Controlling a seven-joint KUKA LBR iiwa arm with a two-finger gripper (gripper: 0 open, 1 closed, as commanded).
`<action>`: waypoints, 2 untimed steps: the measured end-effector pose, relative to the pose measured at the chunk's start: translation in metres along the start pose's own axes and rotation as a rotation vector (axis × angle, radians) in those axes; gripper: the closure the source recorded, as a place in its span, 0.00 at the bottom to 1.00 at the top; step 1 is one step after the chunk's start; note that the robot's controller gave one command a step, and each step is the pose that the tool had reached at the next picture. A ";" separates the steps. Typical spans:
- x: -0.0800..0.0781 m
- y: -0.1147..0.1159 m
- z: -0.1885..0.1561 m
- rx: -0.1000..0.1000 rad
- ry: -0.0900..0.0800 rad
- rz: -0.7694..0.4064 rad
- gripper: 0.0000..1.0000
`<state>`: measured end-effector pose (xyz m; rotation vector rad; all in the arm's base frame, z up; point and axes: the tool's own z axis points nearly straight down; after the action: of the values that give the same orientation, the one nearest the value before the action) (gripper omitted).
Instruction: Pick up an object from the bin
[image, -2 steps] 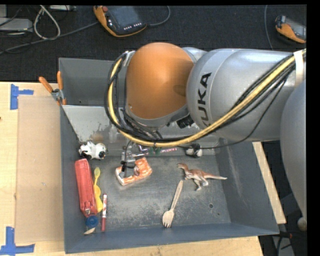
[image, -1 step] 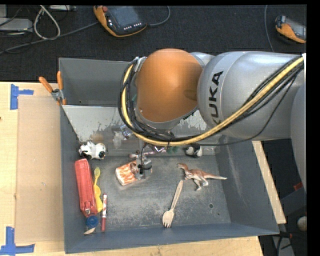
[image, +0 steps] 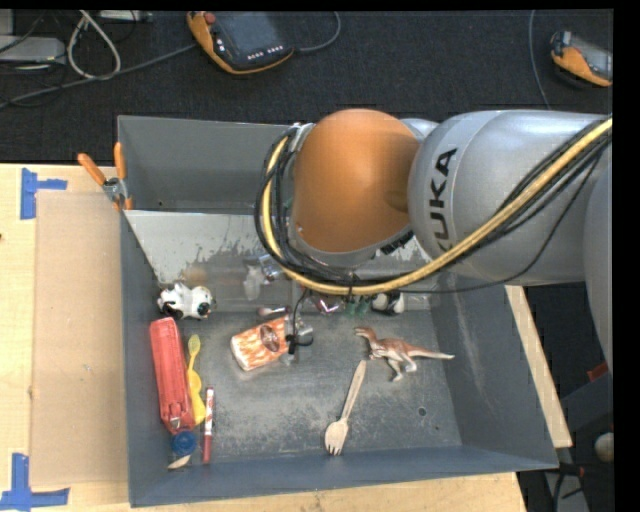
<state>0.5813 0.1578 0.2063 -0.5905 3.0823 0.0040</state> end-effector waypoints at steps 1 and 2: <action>0.002 -0.013 0.018 0.000 0.000 0.143 0.00; 0.010 -0.033 0.045 0.000 0.000 -0.075 0.00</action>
Offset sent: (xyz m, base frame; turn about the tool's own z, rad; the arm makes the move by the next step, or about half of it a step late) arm 0.0036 -0.0574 -0.0743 0.2025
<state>0.5846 0.1236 0.1609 -0.7062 3.0579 0.0038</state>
